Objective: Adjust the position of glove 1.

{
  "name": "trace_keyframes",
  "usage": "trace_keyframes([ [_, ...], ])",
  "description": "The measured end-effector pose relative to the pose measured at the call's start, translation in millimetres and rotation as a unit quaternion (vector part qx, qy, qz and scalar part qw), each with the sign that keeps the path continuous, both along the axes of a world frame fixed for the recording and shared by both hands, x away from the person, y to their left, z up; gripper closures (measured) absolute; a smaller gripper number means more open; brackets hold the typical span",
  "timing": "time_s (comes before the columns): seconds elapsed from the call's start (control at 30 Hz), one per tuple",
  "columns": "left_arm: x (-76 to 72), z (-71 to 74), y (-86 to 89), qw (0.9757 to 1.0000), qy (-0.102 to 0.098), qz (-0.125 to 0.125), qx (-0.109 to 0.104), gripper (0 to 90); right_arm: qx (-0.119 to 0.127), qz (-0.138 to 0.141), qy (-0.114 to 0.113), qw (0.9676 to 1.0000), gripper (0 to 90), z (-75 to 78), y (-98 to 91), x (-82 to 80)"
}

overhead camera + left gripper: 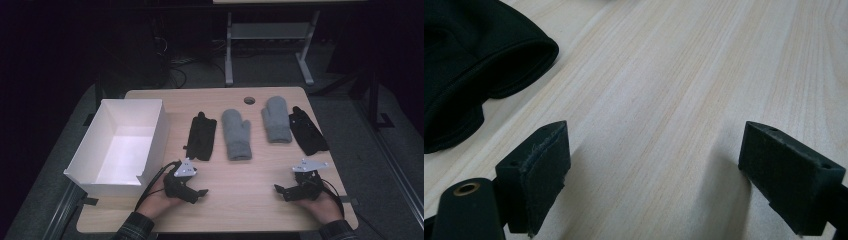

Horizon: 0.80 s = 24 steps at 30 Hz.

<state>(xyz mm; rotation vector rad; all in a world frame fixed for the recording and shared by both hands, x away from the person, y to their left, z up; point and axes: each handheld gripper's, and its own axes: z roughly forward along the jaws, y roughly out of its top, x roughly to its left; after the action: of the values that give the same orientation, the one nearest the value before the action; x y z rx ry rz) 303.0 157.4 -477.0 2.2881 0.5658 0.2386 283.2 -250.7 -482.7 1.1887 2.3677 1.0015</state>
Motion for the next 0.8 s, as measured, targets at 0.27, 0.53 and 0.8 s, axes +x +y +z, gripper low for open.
trace_keyframes([
  [0.27, 0.1, 0.2, -0.1, 1.0, 0.001, 0.0, 0.001, 12.4, -0.004, 0.016, 0.004, 0.9999, 17.4, 8.8, 2.2, 2.7],
  [0.53, 1.8, -0.2, -2.1, 1.0, 0.001, 0.003, -0.003, 12.4, 0.014, 0.008, -0.023, 0.9996, 44.3, 24.0, 0.6, 16.6],
  [0.8, 2.2, 0.0, -3.1, 1.0, 0.0, 0.008, -0.003, 12.4, 0.03, -0.022, -0.042, 0.9984, 76.7, 38.2, 0.8, 44.9],
])
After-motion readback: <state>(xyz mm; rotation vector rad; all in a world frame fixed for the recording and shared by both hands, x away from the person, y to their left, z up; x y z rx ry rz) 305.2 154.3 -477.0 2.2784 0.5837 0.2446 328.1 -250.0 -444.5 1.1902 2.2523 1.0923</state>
